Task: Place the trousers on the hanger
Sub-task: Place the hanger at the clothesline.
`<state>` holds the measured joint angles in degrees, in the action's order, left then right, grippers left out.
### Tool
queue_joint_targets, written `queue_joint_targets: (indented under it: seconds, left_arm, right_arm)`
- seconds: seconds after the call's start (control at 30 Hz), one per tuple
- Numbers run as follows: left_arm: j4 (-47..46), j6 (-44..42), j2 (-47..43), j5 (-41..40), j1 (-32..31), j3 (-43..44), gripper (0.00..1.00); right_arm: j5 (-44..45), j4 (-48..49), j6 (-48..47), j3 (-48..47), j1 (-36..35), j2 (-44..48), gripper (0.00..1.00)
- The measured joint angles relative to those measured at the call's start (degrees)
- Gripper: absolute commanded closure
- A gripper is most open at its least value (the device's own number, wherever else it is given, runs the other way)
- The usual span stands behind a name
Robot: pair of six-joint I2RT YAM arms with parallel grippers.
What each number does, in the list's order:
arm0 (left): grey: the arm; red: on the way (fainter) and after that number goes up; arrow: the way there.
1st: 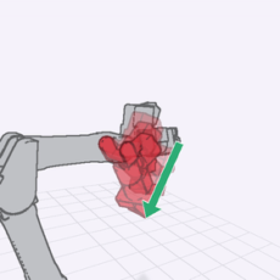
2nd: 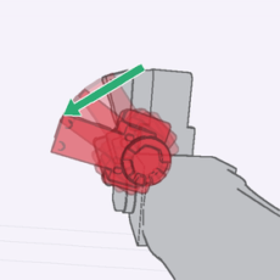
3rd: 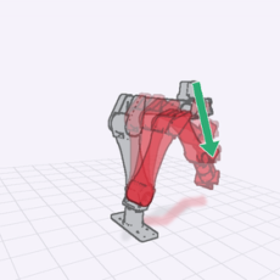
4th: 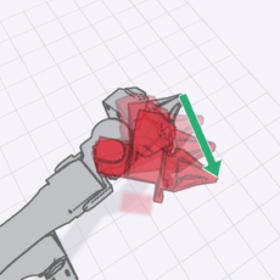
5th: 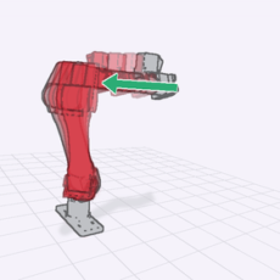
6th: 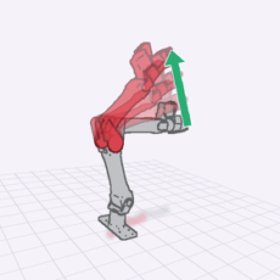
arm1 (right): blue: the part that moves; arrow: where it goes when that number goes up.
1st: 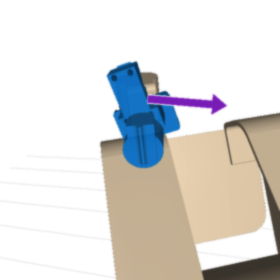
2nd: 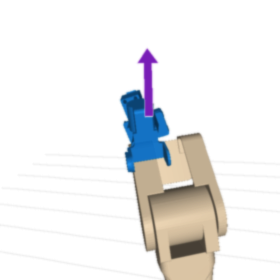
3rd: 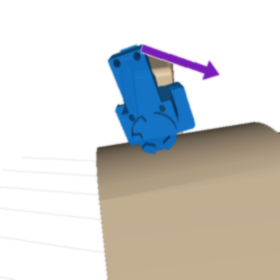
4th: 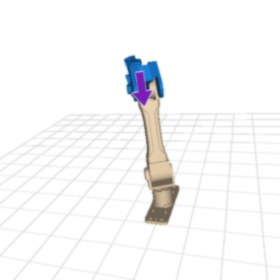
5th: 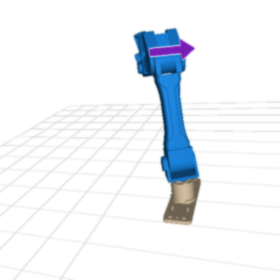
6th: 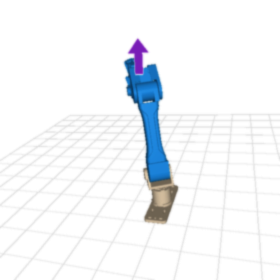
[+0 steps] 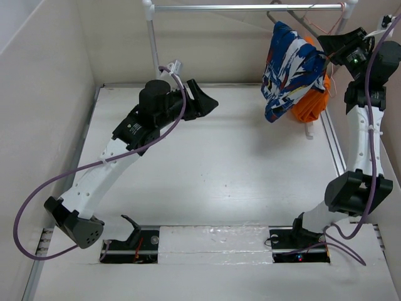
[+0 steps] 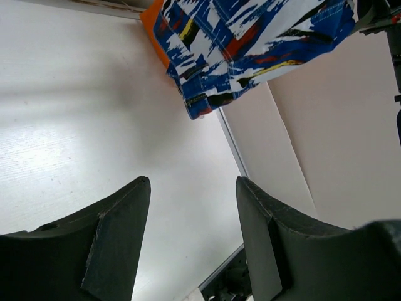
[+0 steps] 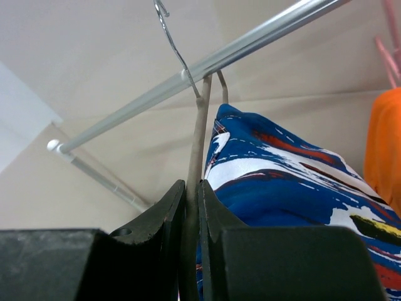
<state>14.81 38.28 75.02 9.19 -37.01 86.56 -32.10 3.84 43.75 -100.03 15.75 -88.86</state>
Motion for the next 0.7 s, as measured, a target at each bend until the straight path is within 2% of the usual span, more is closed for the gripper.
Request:
queue_joint_targets:
  seconds: [0.5,0.57,0.6,0.7]
  left_arm:
    - [0.07,-0.02,-0.44,-0.68,0.0,-3.76,0.47]
    - [0.22,-0.15,-0.44,-0.92,0.0,-4.28,0.46]
    - [0.39,-0.24,-0.44,-1.11,0.0,-4.48,0.45]
    - [0.79,-0.57,-0.42,-1.55,0.0,-4.55,0.44]
  right_arm:
    - [4.92,0.24,-1.11,0.7,0.87,-5.35,1.0]
    - [5.27,1.42,-1.49,2.84,0.44,-5.09,0.89]
    - [5.29,1.51,-1.49,3.08,0.37,-5.09,0.71]
    - [5.53,4.33,-2.32,5.9,-0.35,-4.55,0.49]
